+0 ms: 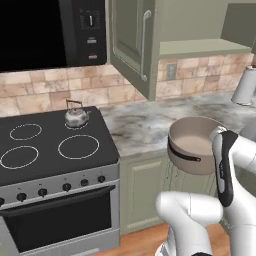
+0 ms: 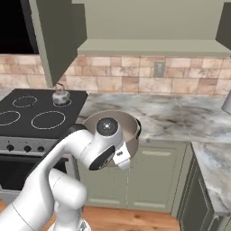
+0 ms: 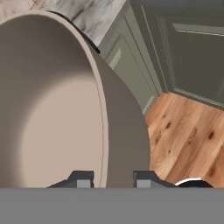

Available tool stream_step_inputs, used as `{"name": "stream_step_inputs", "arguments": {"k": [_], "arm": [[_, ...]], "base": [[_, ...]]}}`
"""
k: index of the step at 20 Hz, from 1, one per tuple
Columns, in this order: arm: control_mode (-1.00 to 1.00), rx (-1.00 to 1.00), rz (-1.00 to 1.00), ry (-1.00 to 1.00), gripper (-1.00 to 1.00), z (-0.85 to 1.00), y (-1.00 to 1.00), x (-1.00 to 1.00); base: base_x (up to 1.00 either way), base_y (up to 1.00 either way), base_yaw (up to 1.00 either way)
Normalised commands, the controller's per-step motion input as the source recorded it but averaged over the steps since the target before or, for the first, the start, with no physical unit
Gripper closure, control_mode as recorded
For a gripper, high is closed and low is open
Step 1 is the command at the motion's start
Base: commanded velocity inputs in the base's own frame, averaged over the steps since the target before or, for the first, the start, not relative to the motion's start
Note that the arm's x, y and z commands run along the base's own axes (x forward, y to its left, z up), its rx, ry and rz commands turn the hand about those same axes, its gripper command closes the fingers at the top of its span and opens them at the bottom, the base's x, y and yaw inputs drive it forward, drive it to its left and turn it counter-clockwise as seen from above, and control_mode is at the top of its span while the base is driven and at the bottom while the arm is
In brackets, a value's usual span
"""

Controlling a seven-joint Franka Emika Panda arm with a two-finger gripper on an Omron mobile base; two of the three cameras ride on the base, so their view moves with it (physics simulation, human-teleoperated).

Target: Pick the kettle from the cabinet and place it on a stove burner. Then pick the pot from the counter and place it on another stove burner. Finally, turn both burners on.

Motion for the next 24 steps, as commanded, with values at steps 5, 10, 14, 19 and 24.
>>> {"name": "stream_step_inputs", "arguments": {"k": [5,10,14,19,24], "arm": [[1.0,0.0,0.0,0.0,1.0,0.0,0.0,0.0],[1.0,0.0,0.0,0.0,1.0,0.0,0.0,0.0],[1.0,0.0,0.0,0.0,1.0,0.0,0.0,0.0],[1.0,0.0,0.0,0.0,1.0,0.0,0.0,0.0],[1.0,0.0,0.0,0.0,1.0,0.0,0.0,0.0]], "base": [[-0.42,0.42,-0.04],[-0.37,0.45,-0.04],[-0.24,0.58,-0.06],[-0.11,0.72,-0.08],[-0.05,0.7,-0.1]]}}
